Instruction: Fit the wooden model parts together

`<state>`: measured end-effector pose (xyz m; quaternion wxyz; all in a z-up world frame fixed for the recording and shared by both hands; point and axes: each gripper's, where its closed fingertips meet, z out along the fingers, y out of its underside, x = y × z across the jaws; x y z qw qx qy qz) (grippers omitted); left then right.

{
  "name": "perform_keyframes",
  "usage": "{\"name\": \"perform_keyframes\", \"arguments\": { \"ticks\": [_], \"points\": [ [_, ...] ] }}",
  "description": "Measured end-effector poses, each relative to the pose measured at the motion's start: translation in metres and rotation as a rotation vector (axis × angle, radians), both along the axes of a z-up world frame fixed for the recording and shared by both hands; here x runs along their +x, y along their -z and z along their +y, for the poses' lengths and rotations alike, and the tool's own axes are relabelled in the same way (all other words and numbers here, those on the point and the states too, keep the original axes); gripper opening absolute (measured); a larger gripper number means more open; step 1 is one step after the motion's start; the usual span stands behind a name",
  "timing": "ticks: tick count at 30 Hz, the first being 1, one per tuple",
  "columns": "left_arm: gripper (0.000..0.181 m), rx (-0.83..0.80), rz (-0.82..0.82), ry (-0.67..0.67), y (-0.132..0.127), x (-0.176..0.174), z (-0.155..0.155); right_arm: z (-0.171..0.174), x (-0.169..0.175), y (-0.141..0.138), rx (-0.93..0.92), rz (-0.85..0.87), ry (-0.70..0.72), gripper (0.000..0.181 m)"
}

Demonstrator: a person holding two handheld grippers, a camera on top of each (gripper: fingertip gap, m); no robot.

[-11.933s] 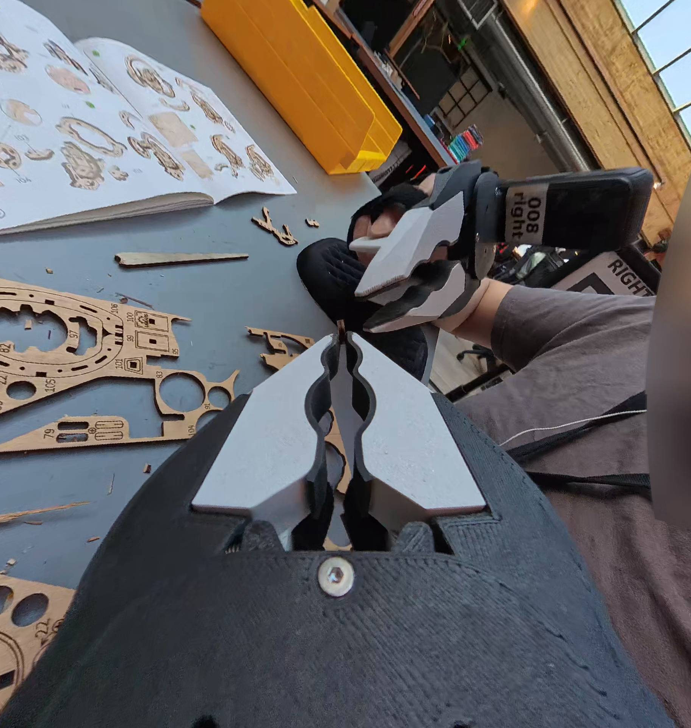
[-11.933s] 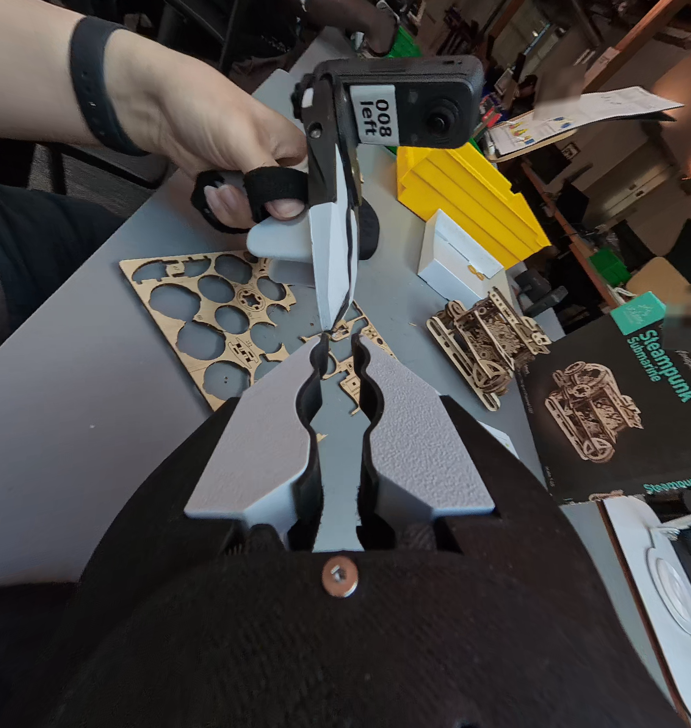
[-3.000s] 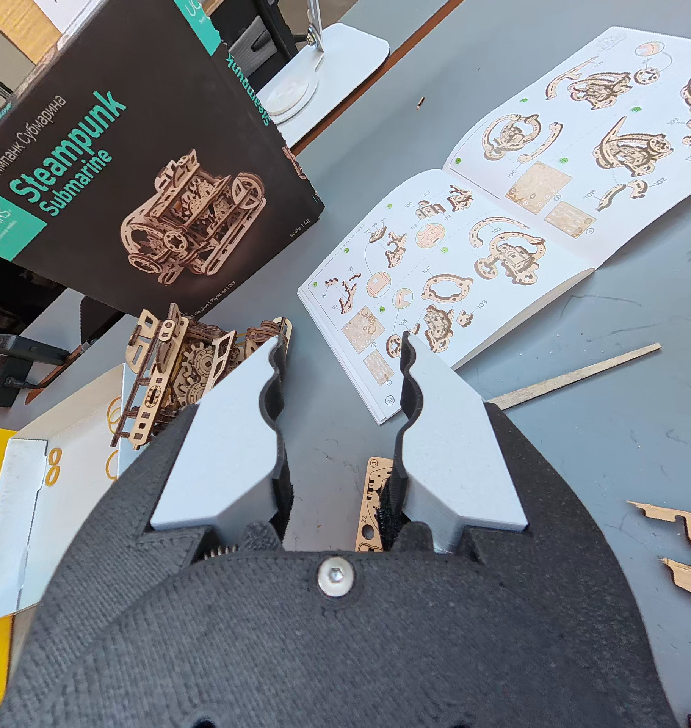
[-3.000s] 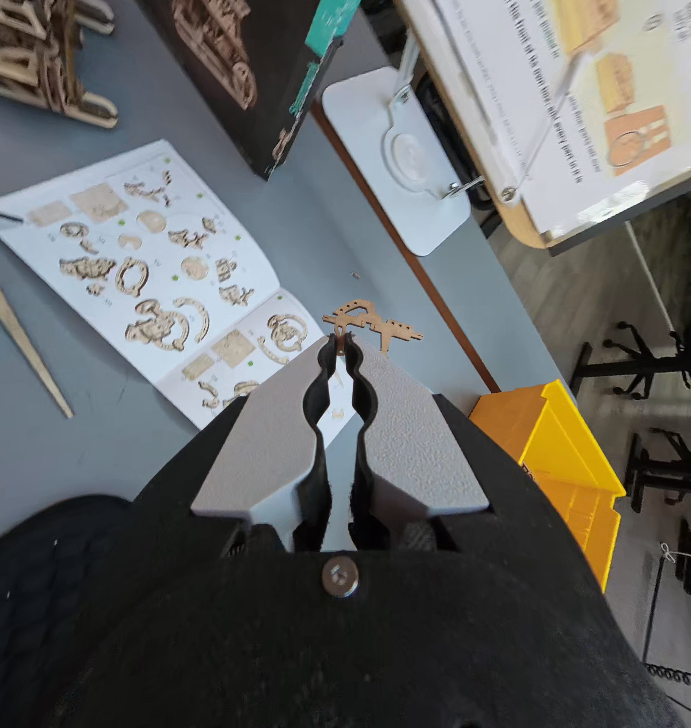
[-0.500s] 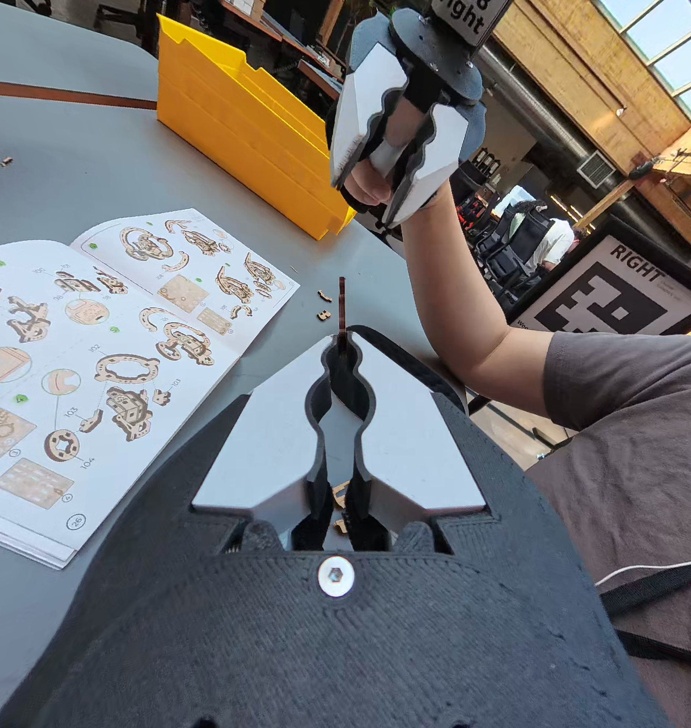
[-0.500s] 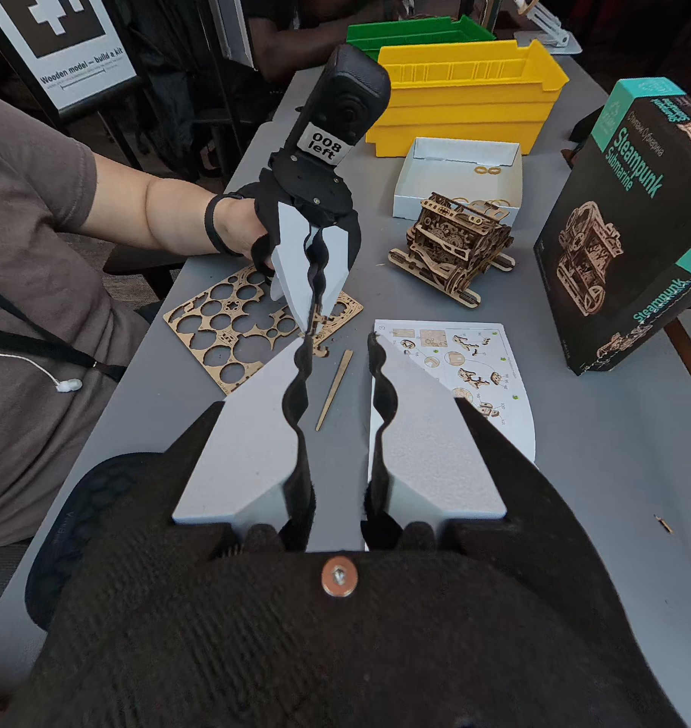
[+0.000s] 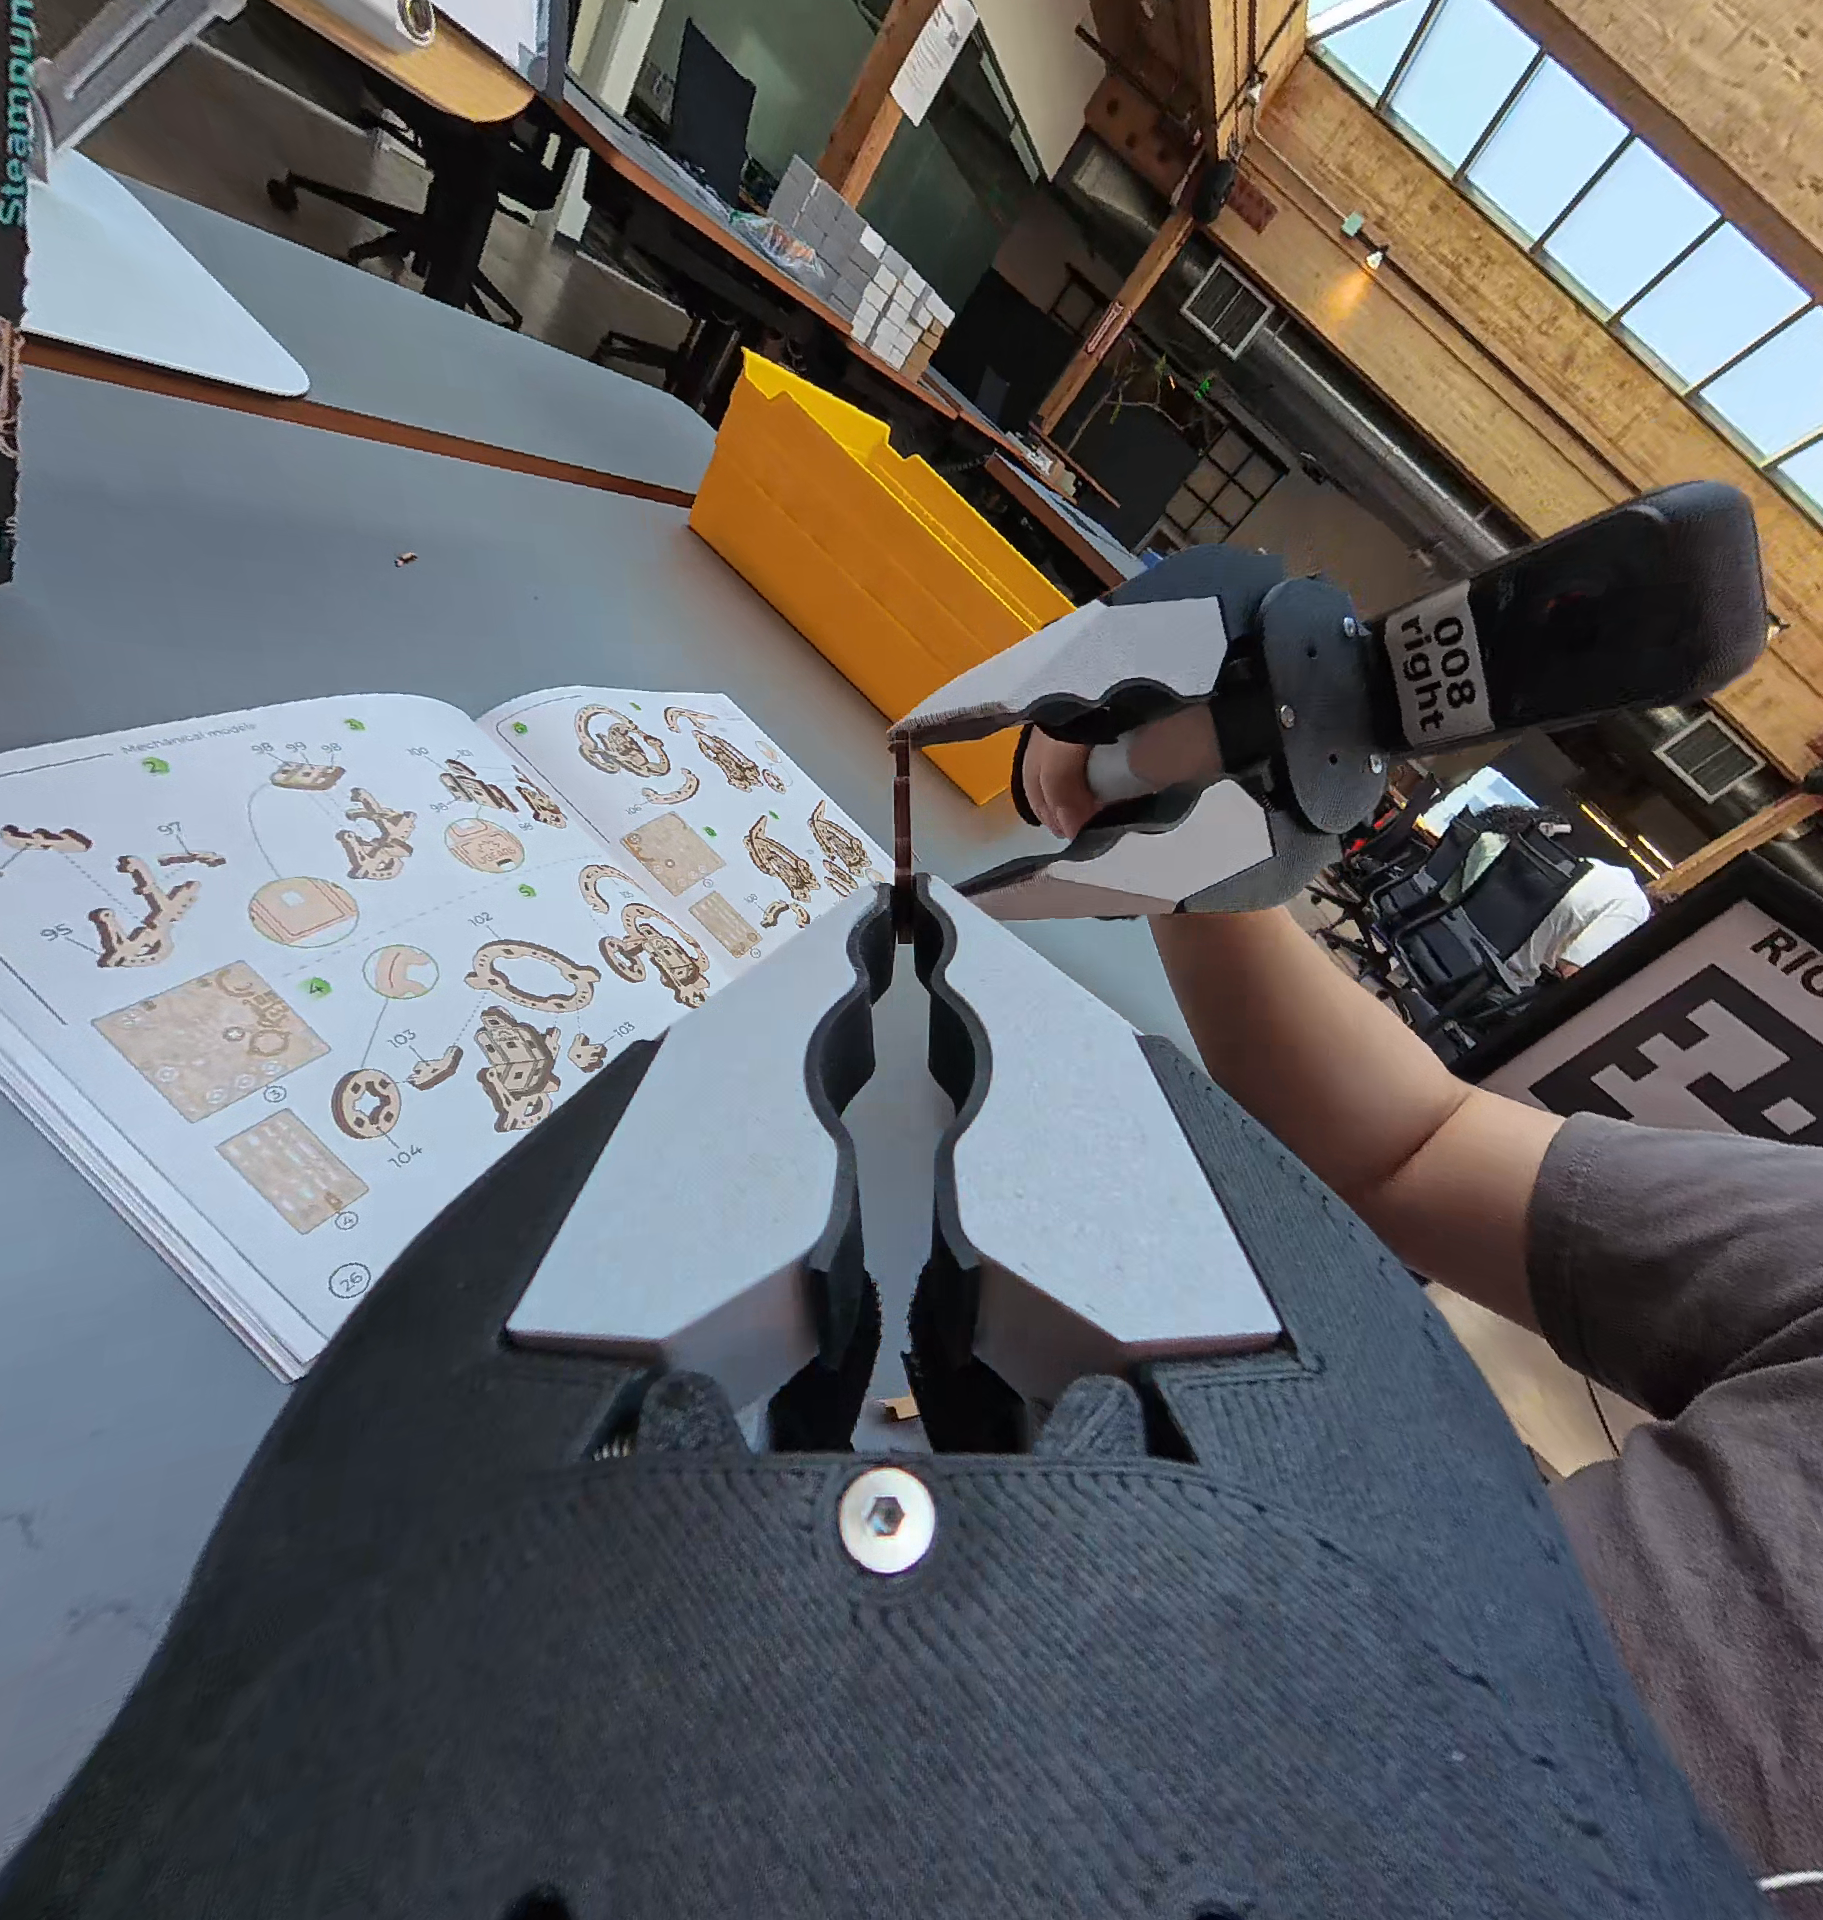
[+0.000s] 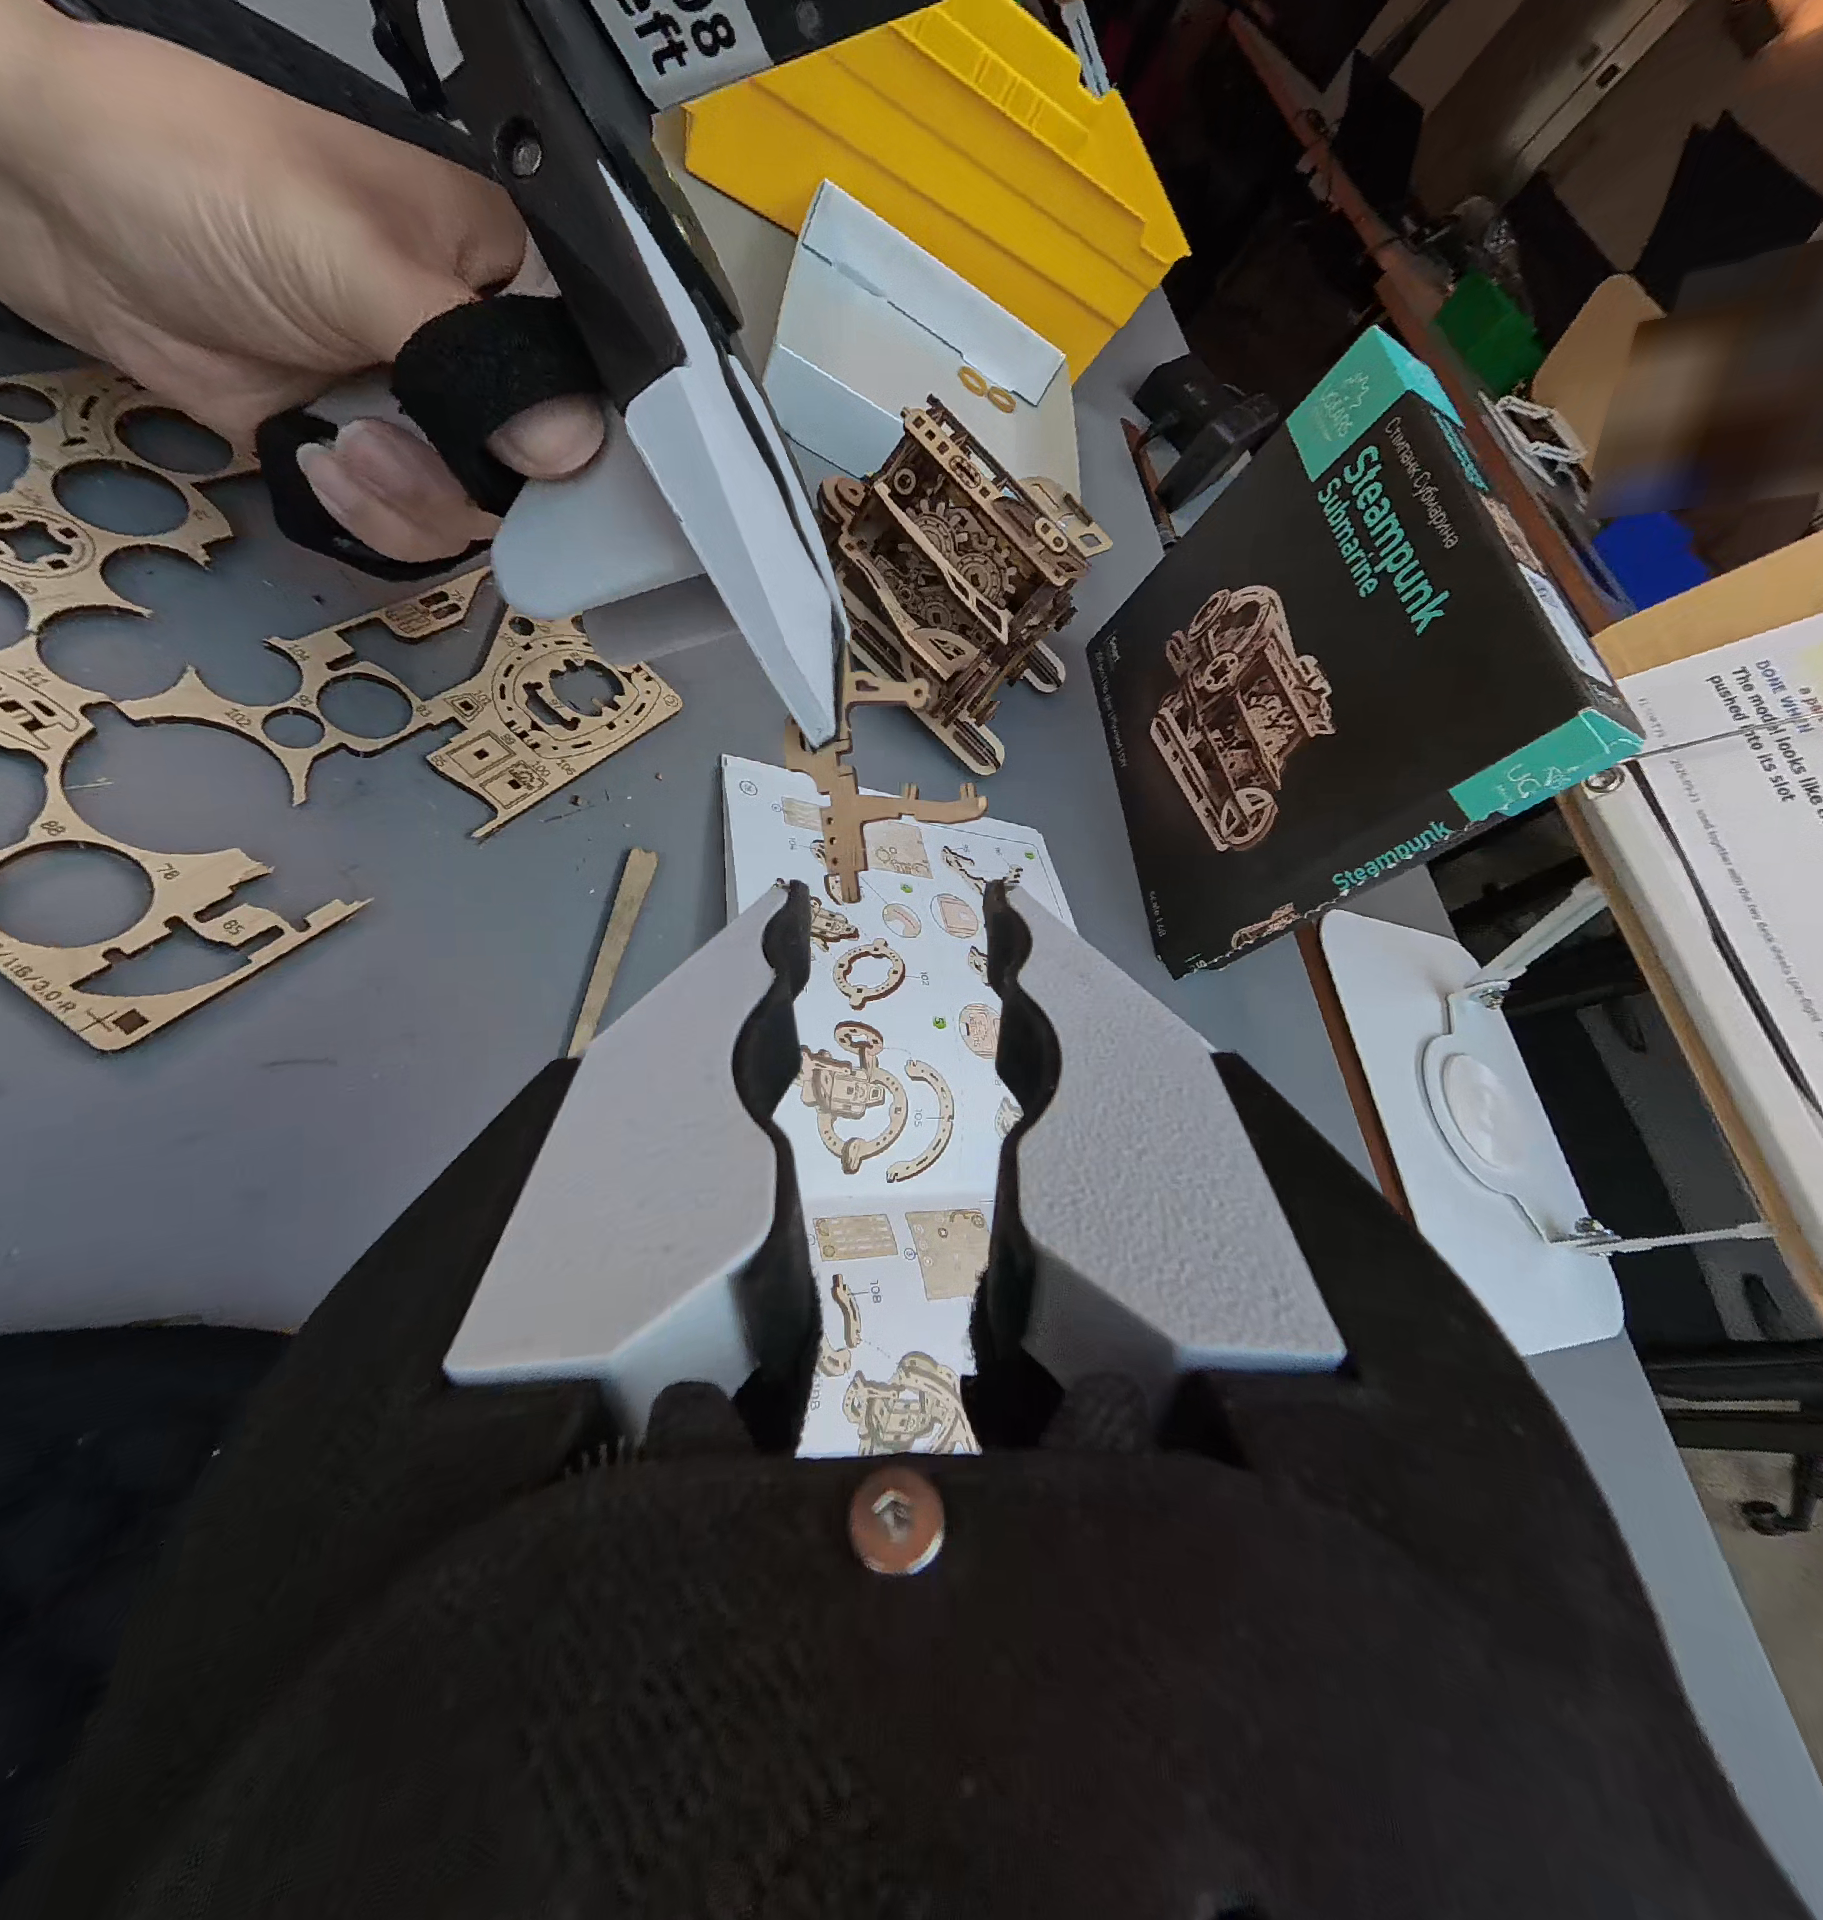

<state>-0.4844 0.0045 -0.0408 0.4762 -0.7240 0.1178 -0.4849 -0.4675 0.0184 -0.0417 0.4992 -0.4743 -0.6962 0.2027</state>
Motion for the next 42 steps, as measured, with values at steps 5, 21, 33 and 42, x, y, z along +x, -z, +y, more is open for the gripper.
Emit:
{"name": "perform_keyframes", "arguments": {
  "ticks": [5,21,33,42],
  "points": [
    [0.000,-0.007,0.011,-0.012,0.004,-0.002,0.003,-0.004,-0.008,0.006,0.228,0.054,0.095,0.025],
    [0.028,0.284,0.194,-0.334,-0.041,-0.067,0.018,0.025,-0.017,0.025,0.503,-0.055,0.175,0.007],
    [0.035,0.443,0.457,-0.594,-0.049,-0.124,0.033,0.070,-0.049,0.031,0.729,-0.136,-0.008,0.006],
    [0.034,0.399,0.474,-0.589,-0.038,-0.125,0.038,0.065,-0.043,0.043,0.655,-0.131,-0.058,0.006]
  ]
}}
